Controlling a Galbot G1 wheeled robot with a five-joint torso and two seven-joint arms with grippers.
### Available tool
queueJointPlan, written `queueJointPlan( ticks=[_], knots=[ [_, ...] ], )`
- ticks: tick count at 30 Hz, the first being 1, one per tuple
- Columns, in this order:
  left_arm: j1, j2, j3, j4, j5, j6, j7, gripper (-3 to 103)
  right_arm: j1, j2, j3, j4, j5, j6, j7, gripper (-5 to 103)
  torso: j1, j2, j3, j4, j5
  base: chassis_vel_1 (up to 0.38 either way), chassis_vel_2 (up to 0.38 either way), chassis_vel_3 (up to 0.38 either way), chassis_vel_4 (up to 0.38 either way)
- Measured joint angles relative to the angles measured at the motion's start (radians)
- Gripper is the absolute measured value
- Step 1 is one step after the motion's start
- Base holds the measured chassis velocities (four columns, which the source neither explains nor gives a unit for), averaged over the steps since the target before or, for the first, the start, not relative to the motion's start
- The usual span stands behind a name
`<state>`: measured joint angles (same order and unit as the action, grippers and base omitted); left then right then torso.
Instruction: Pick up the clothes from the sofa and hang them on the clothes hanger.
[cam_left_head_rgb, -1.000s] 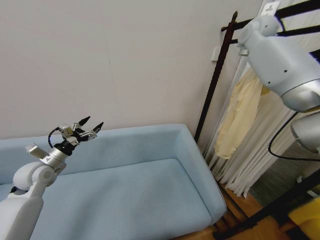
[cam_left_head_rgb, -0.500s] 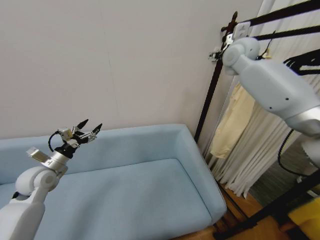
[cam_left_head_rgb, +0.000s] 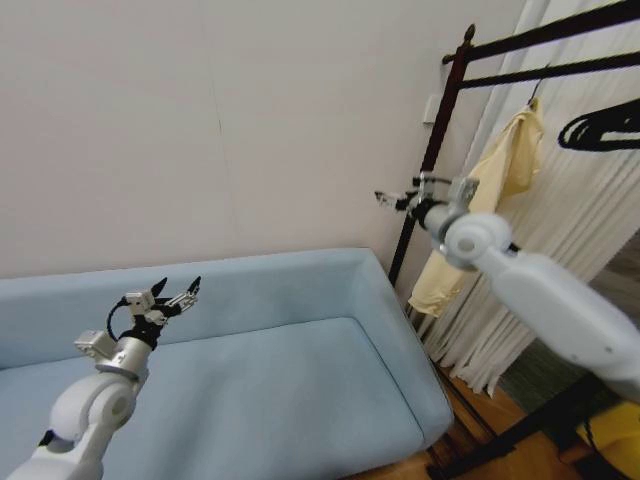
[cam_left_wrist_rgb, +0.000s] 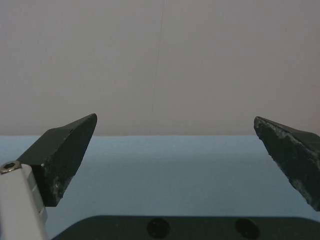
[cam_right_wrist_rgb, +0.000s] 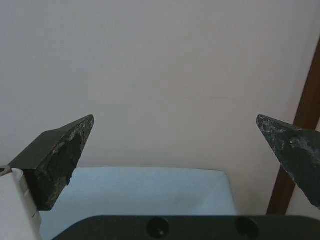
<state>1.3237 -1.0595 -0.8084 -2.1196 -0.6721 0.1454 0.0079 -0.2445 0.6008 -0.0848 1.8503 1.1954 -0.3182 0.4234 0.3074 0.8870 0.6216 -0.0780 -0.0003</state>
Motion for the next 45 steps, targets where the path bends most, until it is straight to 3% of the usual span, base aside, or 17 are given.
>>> queueJointPlan(
  ticks=[1,6,7,11,13,16,17,21,22,25,27,31,40,45],
  knots=[
    [0.0,0.0,0.0,0.0,0.0,0.0,0.0,100,0.0,0.0,0.0,0.0,0.0,0.0,0.0,100,0.0,0.0,0.0,0.0,0.0,0.0,0.0,0.0,0.0],
    [0.059,-0.072,0.0,-0.021,0.073,-0.036,0.018,100,-0.354,0.005,0.224,0.115,-0.193,0.036,-0.028,100,0.0,0.0,0.0,0.0001,0.0002,0.0,0.0,0.0,0.0],
    [0.059,-0.072,0.0,-0.021,0.073,-0.036,0.018,100,-0.354,0.005,0.224,0.115,-0.193,0.036,-0.028,100,0.0,0.0,0.0,0.0001,0.0002,0.0,0.0,0.0,0.0],
    [0.09,-0.128,0.018,-0.046,0.127,-0.049,0.024,100,-0.677,0.083,0.419,0.218,-0.391,0.049,-0.049,100,0.0,0.0,0.0,-0.0002,0.0003,0.0,0.0,0.0,0.0],
    [0.1,-0.142,0.02,-0.053,0.143,-0.053,0.025,100,-0.73,0.105,0.443,0.232,-0.445,0.06,-0.055,100,0.0,0.0,0.0,-0.0004,0.0006,0.0,0.0,0.0,0.0],
    [0.163,-0.188,0.025,-0.081,0.2,-0.079,0.032,100,-0.911,0.227,0.497,0.311,-0.614,0.081,-0.045,100,0.0,0.0,0.0,0.0001,0.0004,0.0,0.0,0.0,0.0],
    [0.163,-0.188,0.025,-0.081,0.2,-0.079,0.032,100,-0.911,0.227,0.497,0.311,-0.614,0.081,-0.045,100,0.0,0.0,0.0,0.0001,0.0004,0.0,0.0,0.0,0.0],
    [0.254,-0.232,0.023,-0.118,0.288,-0.13,0.049,100,-1.109,0.386,0.514,0.42,-0.782,0.101,-0.047,100,0.0,0.0,0.0,0.0001,0.0,0.0,0.0,0.0,0.0],
    [0.254,-0.232,0.023,-0.118,0.288,-0.13,0.049,100,-1.109,0.386,0.514,0.42,-0.782,0.101,-0.047,100,0.0,0.0,0.0,0.0001,0.0,0.0,0.0,0.0,0.0],
    [0.315,-0.266,0.007,-0.172,0.31,-0.134,0.06,100,-1.206,0.483,0.536,0.494,-0.867,0.113,-0.077,100,0.0,0.0,0.0,0.0001,0.0002,0.0,0.0,0.0,0.0],
    [0.35,-0.291,-0.005,-0.208,0.33,-0.129,0.065,100,-1.251,0.525,0.549,0.547,-0.882,0.102,-0.103,100,0.0,0.0,0.0,0.0,0.0001,0.0,0.0,0.0,0.0],
    [0.393,-0.322,-0.015,-0.238,0.352,-0.126,0.072,100,-1.281,0.543,0.552,0.608,-0.87,0.074,-0.109,100,0.0,0.0,0.0,0.0004,0.0002,0.0,0.0,0.0,0.0],
    [0.401,-0.306,-0.026,-0.207,0.334,-0.144,0.078,100,-1.271,0.49,0.601,0.62,-0.805,0.062,-0.106,100,0.0,0.0,0.0,0.0002,0.0002,0.0,0.0,0.0,0.0],
    [0.404,-0.291,-0.03,-0.209,0.313,-0.145,0.071,100,-1.261,0.485,0.59,0.6,-0.815,0.062,-0.109,100,0.0,0.0,0.0,0.0001,0.0002,0.0,0.0,0.0,0.0]
  ],
)
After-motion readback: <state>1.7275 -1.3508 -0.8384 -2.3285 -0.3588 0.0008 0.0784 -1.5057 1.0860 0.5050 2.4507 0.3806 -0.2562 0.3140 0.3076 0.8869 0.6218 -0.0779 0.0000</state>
